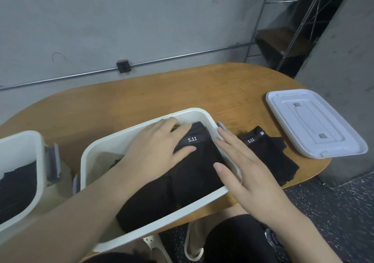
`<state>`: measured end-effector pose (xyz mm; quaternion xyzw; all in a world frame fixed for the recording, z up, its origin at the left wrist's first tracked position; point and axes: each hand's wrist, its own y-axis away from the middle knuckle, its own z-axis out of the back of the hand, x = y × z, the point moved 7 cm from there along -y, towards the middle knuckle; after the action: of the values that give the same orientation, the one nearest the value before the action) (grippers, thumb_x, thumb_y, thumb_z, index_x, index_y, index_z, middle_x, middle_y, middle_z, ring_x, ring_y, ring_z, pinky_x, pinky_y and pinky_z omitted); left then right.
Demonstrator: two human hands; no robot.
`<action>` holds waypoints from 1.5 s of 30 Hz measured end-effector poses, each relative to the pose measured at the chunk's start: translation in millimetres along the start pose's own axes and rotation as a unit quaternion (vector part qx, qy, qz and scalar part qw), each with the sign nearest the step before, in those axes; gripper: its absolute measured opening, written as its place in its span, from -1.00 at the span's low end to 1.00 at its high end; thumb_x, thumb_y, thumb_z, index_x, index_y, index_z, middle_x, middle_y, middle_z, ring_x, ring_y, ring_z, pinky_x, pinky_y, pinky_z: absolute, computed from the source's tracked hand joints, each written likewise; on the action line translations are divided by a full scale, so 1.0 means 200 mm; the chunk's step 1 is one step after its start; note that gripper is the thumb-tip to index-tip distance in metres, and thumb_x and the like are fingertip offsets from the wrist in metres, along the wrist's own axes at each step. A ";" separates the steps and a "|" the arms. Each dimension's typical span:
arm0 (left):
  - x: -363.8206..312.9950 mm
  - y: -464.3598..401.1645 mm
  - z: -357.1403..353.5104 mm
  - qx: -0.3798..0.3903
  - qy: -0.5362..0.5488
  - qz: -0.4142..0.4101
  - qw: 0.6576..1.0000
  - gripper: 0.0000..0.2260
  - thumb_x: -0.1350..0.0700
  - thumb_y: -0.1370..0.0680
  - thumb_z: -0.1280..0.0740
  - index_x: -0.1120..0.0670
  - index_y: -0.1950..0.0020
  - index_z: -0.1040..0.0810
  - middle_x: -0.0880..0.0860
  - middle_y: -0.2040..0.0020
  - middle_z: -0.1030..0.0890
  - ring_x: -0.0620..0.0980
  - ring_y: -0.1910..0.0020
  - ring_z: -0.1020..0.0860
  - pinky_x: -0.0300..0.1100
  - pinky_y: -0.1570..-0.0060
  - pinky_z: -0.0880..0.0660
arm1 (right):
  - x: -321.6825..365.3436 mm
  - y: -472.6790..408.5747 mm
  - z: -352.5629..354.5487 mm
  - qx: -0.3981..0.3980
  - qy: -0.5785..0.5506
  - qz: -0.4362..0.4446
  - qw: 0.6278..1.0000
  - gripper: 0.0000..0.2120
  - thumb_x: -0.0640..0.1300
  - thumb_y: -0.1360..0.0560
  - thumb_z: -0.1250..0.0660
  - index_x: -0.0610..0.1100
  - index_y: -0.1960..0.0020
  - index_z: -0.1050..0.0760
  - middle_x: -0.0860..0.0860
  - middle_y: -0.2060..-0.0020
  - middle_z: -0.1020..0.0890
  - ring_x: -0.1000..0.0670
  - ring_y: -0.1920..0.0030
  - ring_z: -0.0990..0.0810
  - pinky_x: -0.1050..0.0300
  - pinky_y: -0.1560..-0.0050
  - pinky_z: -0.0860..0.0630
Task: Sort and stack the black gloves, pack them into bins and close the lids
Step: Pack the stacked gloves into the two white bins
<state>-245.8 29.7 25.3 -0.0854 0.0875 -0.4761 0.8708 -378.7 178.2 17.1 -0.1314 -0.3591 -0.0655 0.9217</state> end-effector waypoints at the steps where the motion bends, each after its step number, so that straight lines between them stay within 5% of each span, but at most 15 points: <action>1: -0.03 0.01 0.03 -0.023 -0.014 -0.042 0.999 -0.47 -0.29 -0.63 -0.17 -0.01 -0.46 -0.50 0.00 -0.27 -0.56 0.05 -0.23 -0.54 -0.03 -0.22 -0.52 | 0.00 0.00 -0.01 0.000 0.001 0.005 1.000 -0.43 0.21 -0.66 -0.14 0.05 -0.62 -0.24 0.31 -0.61 -0.14 0.28 -0.60 -0.05 0.47 -0.49 0.02; 5: -0.16 0.02 0.06 -0.010 -0.031 -0.147 0.989 -0.38 -0.32 -0.64 -0.15 0.07 -0.53 -0.44 0.03 -0.50 -0.43 0.02 -0.48 -0.36 -0.04 -0.51 -0.27 | -0.03 0.01 -0.02 0.005 -0.003 -0.007 1.000 -0.45 0.11 -0.70 -0.14 0.11 -0.65 -0.09 0.35 -0.61 -0.07 0.31 -0.59 0.00 0.49 -0.49 0.04; 10: -0.17 0.04 -0.10 0.138 -0.033 -0.077 0.987 -0.13 -0.50 -0.57 0.00 0.06 -0.69 -0.03 0.00 -0.68 -0.10 -0.03 -0.65 -0.07 0.01 -0.63 -0.07 | -0.05 0.02 -0.03 0.013 -0.016 -0.014 1.000 -0.44 0.06 -0.70 -0.14 0.10 -0.66 -0.07 0.38 -0.61 -0.05 0.33 -0.59 0.01 0.52 -0.47 0.05; 17: -0.16 0.06 -0.29 0.236 -0.014 -0.083 0.968 -0.08 -0.53 -0.55 0.02 0.01 -0.68 0.24 -0.06 -0.68 0.25 -0.07 -0.65 0.24 0.03 -0.64 0.11 | -0.07 0.02 -0.04 -0.005 -0.064 -0.018 0.998 -0.46 0.09 -0.68 -0.11 0.08 -0.64 -0.15 0.35 -0.60 -0.12 0.29 -0.59 -0.05 0.29 -0.54 -0.06; 22: -0.16 0.06 -0.30 0.241 0.001 -0.077 0.967 -0.08 -0.52 -0.55 0.00 0.00 -0.68 0.26 -0.08 -0.65 0.31 -0.09 -0.64 0.28 -0.02 -0.64 0.18 | -0.07 0.01 -0.04 0.003 -0.069 -0.020 0.997 -0.48 0.11 -0.71 -0.09 0.10 -0.64 -0.13 0.37 -0.60 -0.09 0.31 -0.59 -0.02 0.24 -0.55 -0.06; 26: -0.15 0.04 -0.20 0.212 0.029 -0.066 0.975 -0.20 -0.45 -0.61 -0.01 -0.04 -0.69 0.13 -0.15 -0.66 0.18 -0.17 -0.64 0.16 -0.07 -0.64 0.09 | -0.07 0.03 -0.02 0.030 -0.079 -0.020 0.996 -0.46 0.19 -0.70 -0.07 0.13 -0.65 -0.11 0.41 -0.59 -0.08 0.36 -0.57 -0.01 0.27 -0.55 -0.04; 29: -0.15 -0.03 -0.04 0.109 0.094 -0.043 0.989 -0.49 -0.18 -0.72 -0.08 -0.02 -0.63 -0.26 -0.10 -0.60 -0.31 -0.15 -0.56 -0.23 -0.15 -0.57 -0.16 | -0.17 0.07 0.09 -0.031 -0.089 -0.035 0.995 -0.50 0.24 -0.69 -0.04 0.12 -0.57 -0.30 0.38 -0.54 -0.25 0.34 -0.54 -0.15 0.28 -0.50 -0.14; 31: -0.16 -0.08 0.09 0.027 0.141 -0.027 0.989 -0.66 -0.01 -0.72 -0.14 0.06 -0.43 -0.53 -0.02 -0.32 -0.59 -0.10 -0.34 -0.43 -0.22 -0.39 -0.29 | -0.29 0.12 0.17 -0.099 -0.076 -0.055 0.991 -0.56 0.17 -0.68 -0.12 0.06 -0.49 -0.44 0.30 -0.50 -0.36 0.28 -0.53 -0.25 0.24 -0.49 -0.21; 35: -0.28 -0.22 0.23 -0.024 0.177 -0.022 0.984 -0.67 -0.02 -0.71 -0.13 0.07 -0.32 -0.57 -0.09 -0.20 -0.59 -0.10 -0.24 -0.45 -0.15 -0.27 -0.36 | -0.54 0.20 0.21 -0.139 0.010 -0.098 0.985 -0.62 -0.04 -0.64 -0.28 -0.02 -0.45 -0.47 0.19 -0.50 -0.39 0.26 -0.53 -0.24 0.14 -0.52 -0.24; 40: -0.50 -0.51 0.06 0.184 0.109 -0.060 0.975 -0.55 -0.05 -0.73 -0.14 0.05 -0.60 -0.27 -0.09 -0.56 -0.30 -0.07 -0.47 -0.36 -0.07 -0.47 -0.30 | -0.67 0.19 0.20 -0.135 0.038 -0.128 0.982 -0.59 -0.08 -0.65 -0.30 -0.09 -0.48 -0.44 0.09 -0.53 -0.37 0.24 -0.50 -0.21 0.17 -0.48 -0.17; 45: -0.63 -0.76 -0.28 0.389 0.022 -0.080 0.918 -0.39 -0.07 -0.72 -0.22 0.09 -0.68 -0.06 0.02 -0.68 -0.11 0.04 -0.62 -0.19 -0.11 -0.54 -0.15 | -0.75 0.11 0.14 -0.125 0.078 -0.118 0.982 -0.54 -0.11 -0.63 -0.34 -0.15 -0.51 -0.41 -0.03 -0.55 -0.36 -0.02 -0.56 -0.28 0.01 -0.55 -0.24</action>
<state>-450.3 51.5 14.4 0.2638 -0.0921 -0.5424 0.7923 -502.0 211.7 -69.9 -0.1968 -0.2882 -0.2283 0.9089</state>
